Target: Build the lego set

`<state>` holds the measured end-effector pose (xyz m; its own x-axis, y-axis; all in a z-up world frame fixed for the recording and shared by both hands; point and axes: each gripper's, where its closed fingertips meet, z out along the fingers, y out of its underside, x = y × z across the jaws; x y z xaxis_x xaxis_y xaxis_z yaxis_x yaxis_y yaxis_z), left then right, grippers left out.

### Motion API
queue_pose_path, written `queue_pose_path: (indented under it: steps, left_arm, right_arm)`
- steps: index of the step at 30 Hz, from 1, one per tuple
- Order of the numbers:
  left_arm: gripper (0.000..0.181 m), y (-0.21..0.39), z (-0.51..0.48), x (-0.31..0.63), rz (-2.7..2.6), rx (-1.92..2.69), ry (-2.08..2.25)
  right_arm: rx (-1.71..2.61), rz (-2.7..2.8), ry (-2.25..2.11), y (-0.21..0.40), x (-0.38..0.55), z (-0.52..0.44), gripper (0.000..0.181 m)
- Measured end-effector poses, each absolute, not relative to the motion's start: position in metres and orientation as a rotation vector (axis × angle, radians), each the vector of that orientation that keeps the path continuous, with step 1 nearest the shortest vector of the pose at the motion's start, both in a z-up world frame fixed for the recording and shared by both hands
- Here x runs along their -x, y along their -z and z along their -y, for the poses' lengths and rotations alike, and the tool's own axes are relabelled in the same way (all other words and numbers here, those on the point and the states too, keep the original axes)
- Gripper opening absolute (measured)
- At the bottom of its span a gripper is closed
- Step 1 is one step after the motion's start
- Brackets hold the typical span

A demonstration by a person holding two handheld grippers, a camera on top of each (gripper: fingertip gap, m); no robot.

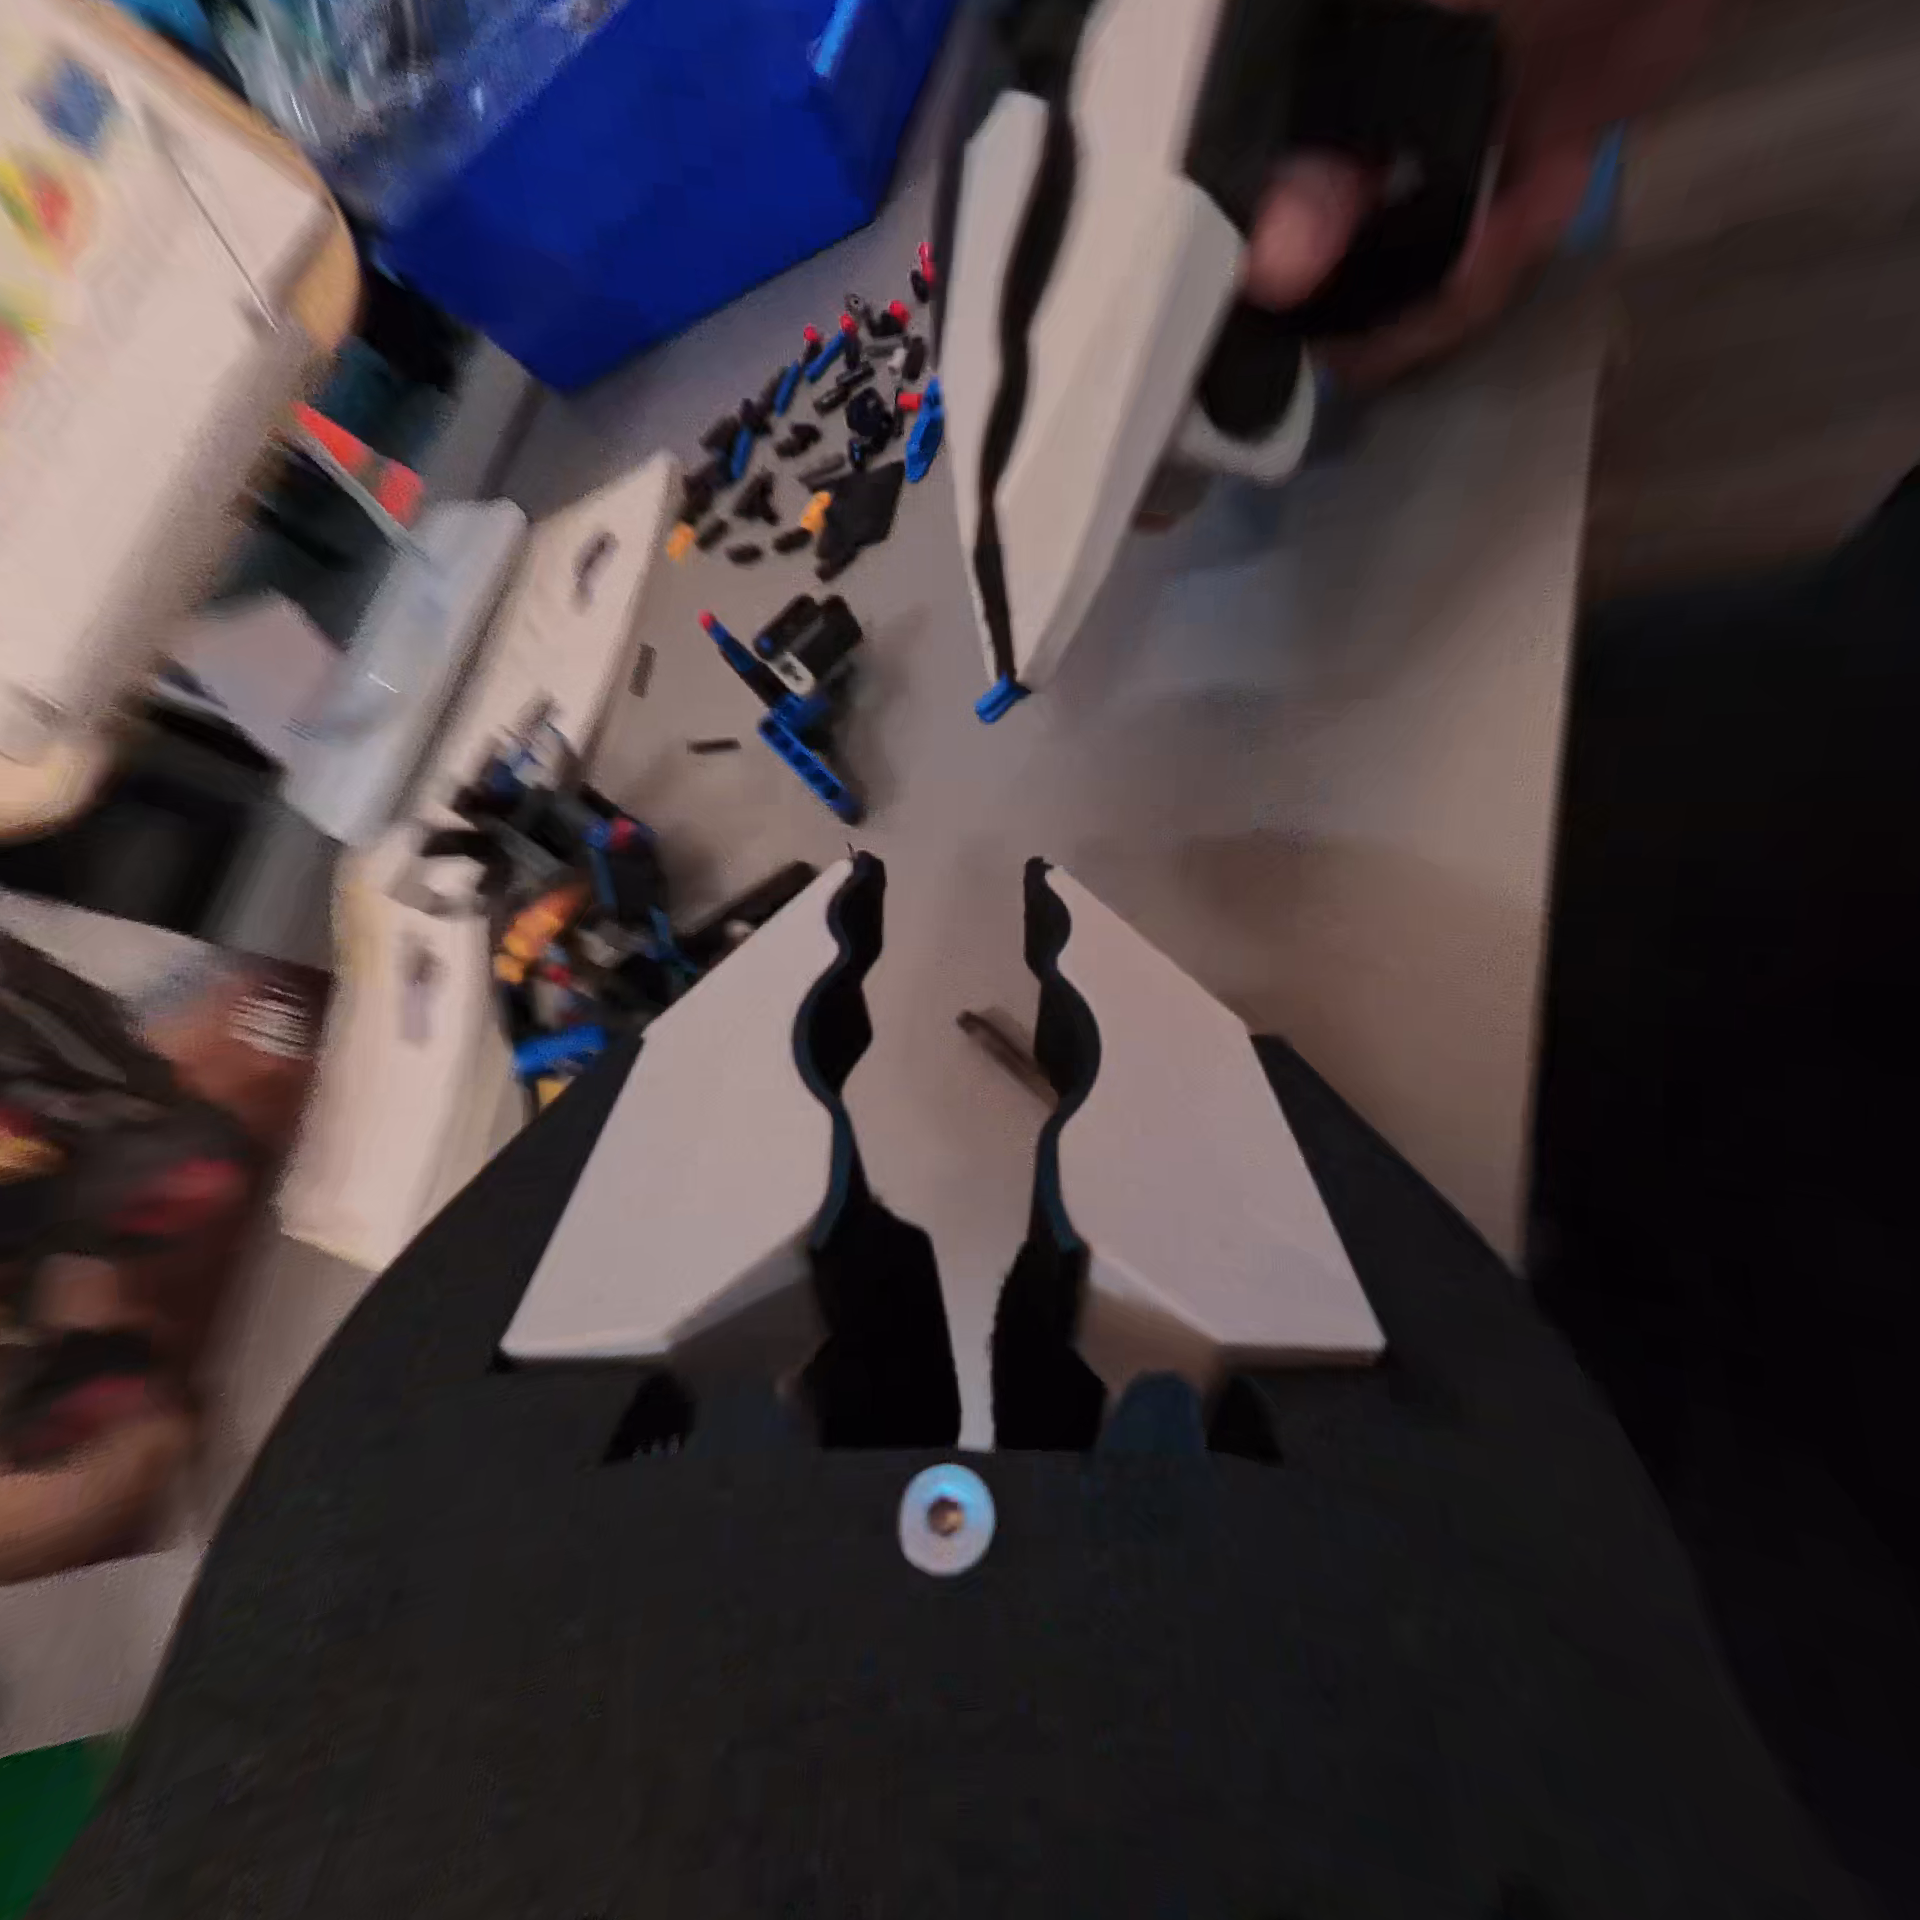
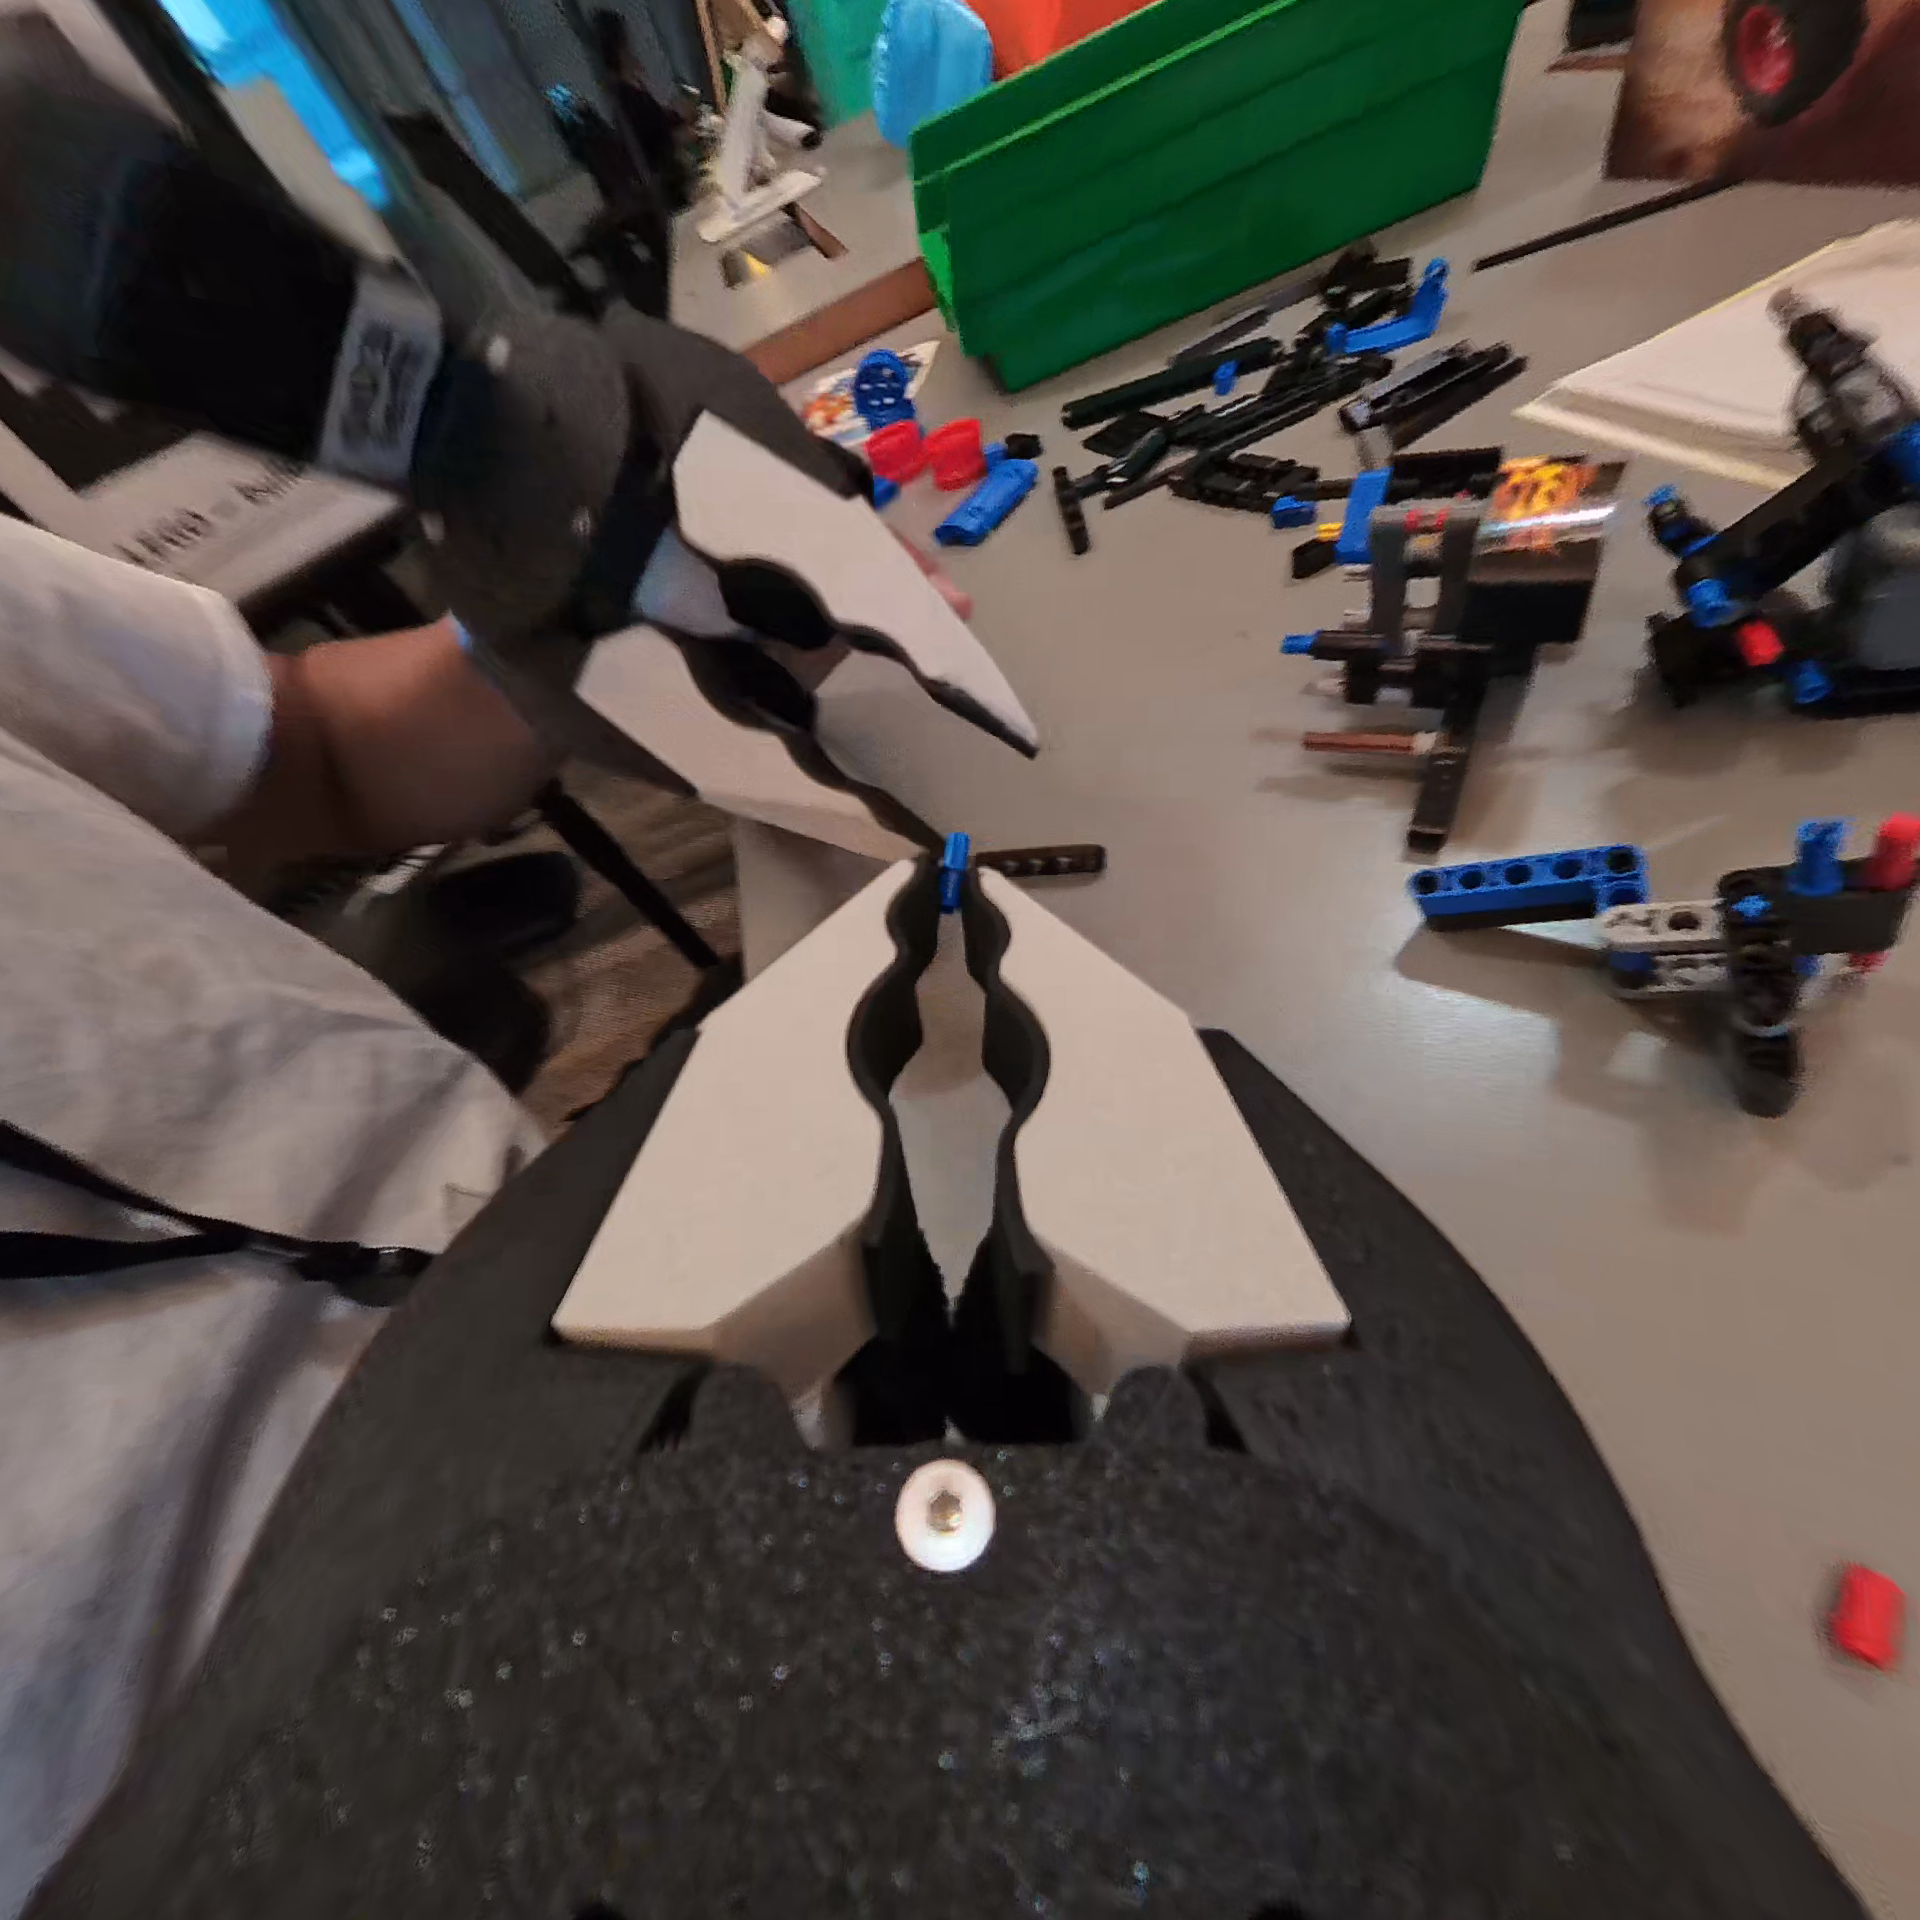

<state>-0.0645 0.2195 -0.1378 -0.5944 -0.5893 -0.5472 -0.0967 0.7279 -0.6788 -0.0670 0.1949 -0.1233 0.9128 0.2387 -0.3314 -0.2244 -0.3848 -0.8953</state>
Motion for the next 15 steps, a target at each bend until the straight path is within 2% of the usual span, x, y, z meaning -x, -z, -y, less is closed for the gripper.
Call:
queue_pose_path:
  steps: [2, 5, 6, 8, 15]
  left_arm:
    - [0.024, 0.132, -0.213, 0.061, -2.045, 0.288, 0.606]
    - [0.022, 0.127, -0.198, 0.061, -1.993, 0.138, 0.575]
    - [0.020, 0.123, -0.196, 0.060, -1.966, 0.123, 0.583]
    - [0.003, 0.124, -0.195, 0.060, -1.972, 0.104, 0.580]
    - [0.002, 0.124, -0.195, 0.056, -1.936, 0.169, 0.617]
  right_arm:
    - [1.898, -0.006, -0.567, 0.122, 0.070, -0.194, 0.003]
    - [1.901, -0.009, -0.585, 0.122, 0.071, -0.195, 0.003]
    - [1.908, -0.004, -0.577, 0.123, 0.071, -0.195, 0.003]
    - [1.902, -0.001, -0.578, 0.121, 0.072, -0.195, 0.003]
    - [1.873, 0.013, -0.532, 0.120, 0.068, -0.195, 0.003]
